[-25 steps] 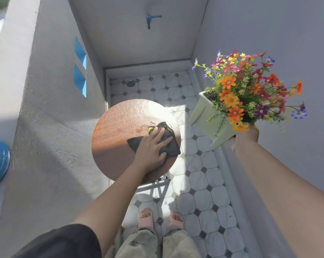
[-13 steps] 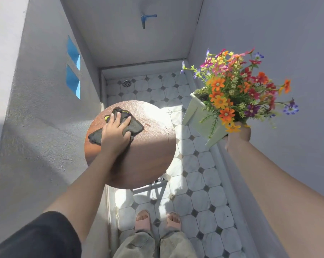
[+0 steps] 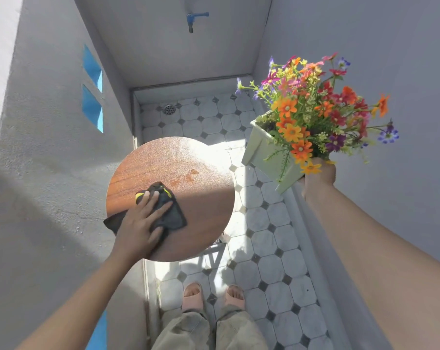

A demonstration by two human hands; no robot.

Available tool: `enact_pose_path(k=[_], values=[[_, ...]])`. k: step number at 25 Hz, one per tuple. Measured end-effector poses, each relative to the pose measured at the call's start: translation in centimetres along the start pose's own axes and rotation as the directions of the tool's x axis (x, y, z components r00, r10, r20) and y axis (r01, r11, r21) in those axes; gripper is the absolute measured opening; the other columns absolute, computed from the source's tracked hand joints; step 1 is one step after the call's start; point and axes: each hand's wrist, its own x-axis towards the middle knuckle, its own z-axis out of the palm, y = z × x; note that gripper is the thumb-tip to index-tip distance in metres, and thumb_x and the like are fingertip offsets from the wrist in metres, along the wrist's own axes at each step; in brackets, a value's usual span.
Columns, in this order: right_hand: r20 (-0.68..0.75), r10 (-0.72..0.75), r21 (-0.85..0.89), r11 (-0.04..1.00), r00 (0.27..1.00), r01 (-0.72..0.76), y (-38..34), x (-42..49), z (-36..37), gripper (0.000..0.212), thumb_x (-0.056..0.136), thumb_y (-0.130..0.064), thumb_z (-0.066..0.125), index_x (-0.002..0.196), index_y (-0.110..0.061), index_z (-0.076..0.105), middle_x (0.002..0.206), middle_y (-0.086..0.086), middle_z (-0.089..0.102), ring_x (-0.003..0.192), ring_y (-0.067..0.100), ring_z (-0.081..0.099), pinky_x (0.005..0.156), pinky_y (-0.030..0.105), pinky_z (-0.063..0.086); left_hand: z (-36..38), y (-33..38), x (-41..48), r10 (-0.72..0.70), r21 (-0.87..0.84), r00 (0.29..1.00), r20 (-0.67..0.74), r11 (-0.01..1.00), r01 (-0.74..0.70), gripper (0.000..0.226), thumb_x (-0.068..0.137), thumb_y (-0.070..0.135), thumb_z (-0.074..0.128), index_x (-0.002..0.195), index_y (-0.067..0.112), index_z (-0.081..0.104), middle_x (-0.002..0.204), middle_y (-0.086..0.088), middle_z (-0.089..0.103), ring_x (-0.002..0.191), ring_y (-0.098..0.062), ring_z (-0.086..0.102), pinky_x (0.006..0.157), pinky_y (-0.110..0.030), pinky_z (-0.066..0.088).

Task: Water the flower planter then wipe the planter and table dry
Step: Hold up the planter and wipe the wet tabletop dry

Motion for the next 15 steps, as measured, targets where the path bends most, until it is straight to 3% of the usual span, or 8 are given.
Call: enact_pose_path(k=[1, 3, 5, 8, 10, 12, 15], values=[[-0.004, 0.017, -0.006, 1.000, 1.000, -0.017, 0.2, 0.2, 0.1, 0.033, 0.092, -0.001, 0.042, 0.064, -0.018, 0.037, 0.068, -0.001, 0.043, 0.058, 0.013, 0.045, 0.054, 0.022, 0.039, -1.0, -1.0, 1.1, -0.155, -0.037, 0.988, 0.026, 0.987, 0.156, 0.059, 0.075, 0.030, 0.038, 0.129, 0.017, 0.058, 0.143, -0.022, 0.044, 0.133, -0.042, 0.036, 0.099, -0.054, 0.038], [-0.056, 0.064, -0.006, 0.998, 0.996, -0.064, 0.5, 0.5, 0.2, 0.019, 0.088, -0.003, 0.043, 0.070, -0.010, 0.044, 0.073, 0.007, 0.049, 0.067, 0.024, 0.049, 0.053, 0.029, 0.038, -1.8, -3.9, 5.1, -0.405, 0.006, 0.911, -0.078, 0.914, 0.406, 0.061, 0.077, 0.029, 0.035, 0.133, 0.015, 0.056, 0.146, -0.022, 0.040, 0.136, -0.043, 0.032, 0.103, -0.055, 0.032], [-0.097, 0.073, -0.003, 0.997, 0.993, -0.073, 0.4, 0.5, 0.1, 0.004, 0.083, -0.006, 0.046, 0.081, -0.005, 0.050, 0.086, 0.013, 0.056, 0.075, 0.026, 0.052, 0.059, 0.034, 0.040, -2.1, -3.4, 10.6, -0.448, 0.010, 0.892, -0.058, 0.893, 0.449, 0.056, 0.083, 0.025, 0.041, 0.137, 0.017, 0.050, 0.151, -0.018, 0.034, 0.141, -0.038, 0.025, 0.109, -0.052, 0.026], [-0.045, 0.050, 0.009, 0.999, 0.998, -0.049, 0.2, 0.4, 0.0, 0.016, 0.086, -0.004, 0.045, 0.070, -0.008, 0.046, 0.079, 0.010, 0.053, 0.065, 0.023, 0.049, 0.061, 0.033, 0.041, 0.0, 0.7, 15.0, -0.236, 0.040, 0.971, 0.035, 0.971, 0.235, 0.053, 0.088, 0.021, 0.048, 0.141, 0.023, 0.044, 0.155, -0.012, 0.027, 0.145, -0.030, 0.017, 0.113, -0.047, 0.019], [-0.075, 0.051, 0.024, 0.999, 0.996, -0.049, 0.0, 0.4, 0.0, 0.017, 0.084, -0.004, 0.046, 0.068, -0.009, 0.045, 0.076, 0.009, 0.052, 0.065, 0.024, 0.049, 0.064, 0.034, 0.042, 0.9, 3.5, 16.1, -0.074, 0.043, 0.990, 0.120, 0.997, 0.069, 0.057, 0.084, 0.029, 0.041, 0.141, 0.026, 0.044, 0.155, -0.009, 0.027, 0.145, -0.026, 0.016, 0.113, -0.043, 0.018], [-0.081, 0.040, 0.048, 0.998, 0.996, -0.036, -0.2, 0.4, -0.1, 0.021, 0.083, -0.004, 0.044, 0.064, -0.012, 0.043, 0.070, 0.006, 0.049, 0.063, 0.023, 0.047, 0.064, 0.034, 0.041, 1.5, 6.1, 15.4, 0.080, 0.028, 0.971, 0.225, 0.996, -0.089, 0.061, 0.079, 0.031, 0.035, 0.139, 0.026, 0.046, 0.154, -0.008, 0.029, 0.145, -0.027, 0.018, 0.111, -0.043, 0.020], [0.007, 0.039, 0.036, 0.999, 0.999, -0.040, -0.5, 0.5, -0.2, 0.023, 0.083, -0.008, 0.040, 0.063, -0.017, 0.035, 0.066, 0.002, 0.040, 0.060, 0.020, 0.041, 0.059, 0.029, 0.037, 1.8, 7.7, 12.6, 0.318, -0.010, 0.915, 0.249, 0.946, -0.325, 0.058, 0.078, 0.032, 0.034, 0.130, 0.020, 0.058, 0.144, -0.015, 0.045, 0.136, -0.035, 0.037, 0.102, -0.049, 0.034]])
